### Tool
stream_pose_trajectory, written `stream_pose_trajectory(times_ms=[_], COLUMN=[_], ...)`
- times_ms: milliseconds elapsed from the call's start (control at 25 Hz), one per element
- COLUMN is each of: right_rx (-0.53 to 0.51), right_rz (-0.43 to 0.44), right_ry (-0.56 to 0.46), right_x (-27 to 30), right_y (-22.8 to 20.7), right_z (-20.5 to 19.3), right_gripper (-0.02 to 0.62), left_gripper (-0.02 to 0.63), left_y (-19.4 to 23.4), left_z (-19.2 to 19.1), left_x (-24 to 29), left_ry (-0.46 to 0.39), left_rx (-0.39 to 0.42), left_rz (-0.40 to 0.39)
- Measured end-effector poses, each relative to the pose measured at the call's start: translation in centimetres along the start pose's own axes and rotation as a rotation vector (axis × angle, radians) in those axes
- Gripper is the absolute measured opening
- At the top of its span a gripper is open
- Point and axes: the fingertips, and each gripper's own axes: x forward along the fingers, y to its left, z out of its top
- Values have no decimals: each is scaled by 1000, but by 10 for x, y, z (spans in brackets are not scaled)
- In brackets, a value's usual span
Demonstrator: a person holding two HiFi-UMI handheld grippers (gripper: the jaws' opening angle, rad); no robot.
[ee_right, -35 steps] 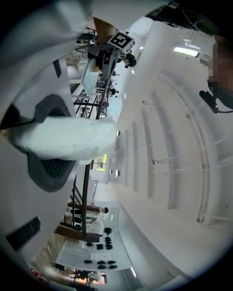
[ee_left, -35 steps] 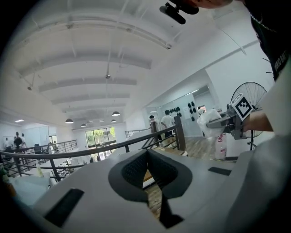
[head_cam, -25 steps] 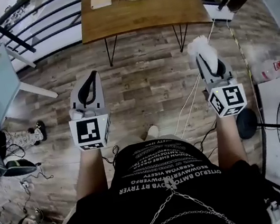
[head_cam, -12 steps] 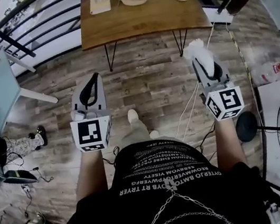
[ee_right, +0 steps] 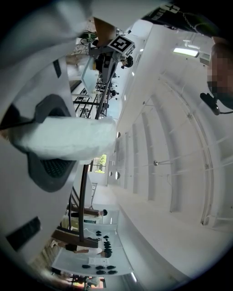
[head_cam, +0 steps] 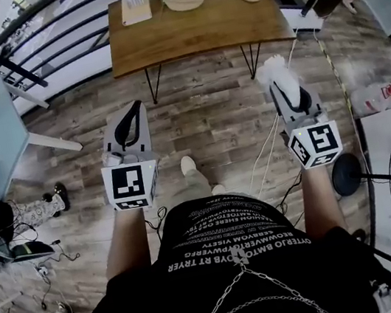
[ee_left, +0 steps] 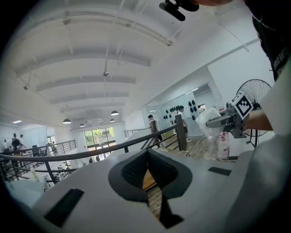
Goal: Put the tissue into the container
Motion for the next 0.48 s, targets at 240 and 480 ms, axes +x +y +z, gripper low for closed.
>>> stream_pose_trajectory(times_ms=[240, 480], right_rx=[8, 17], right_rz=[-9, -14], right_ry=[5, 14], right_x=[16, 38], right_y=[-10, -15], right_z=[1, -2], right_gripper=[115, 115], left_gripper=[25, 25], left_y=[7, 17], left_z=[2, -2], left_x=[20, 42], left_ry=[5, 15], left_rx=[5, 5], left_rz=[-12, -25])
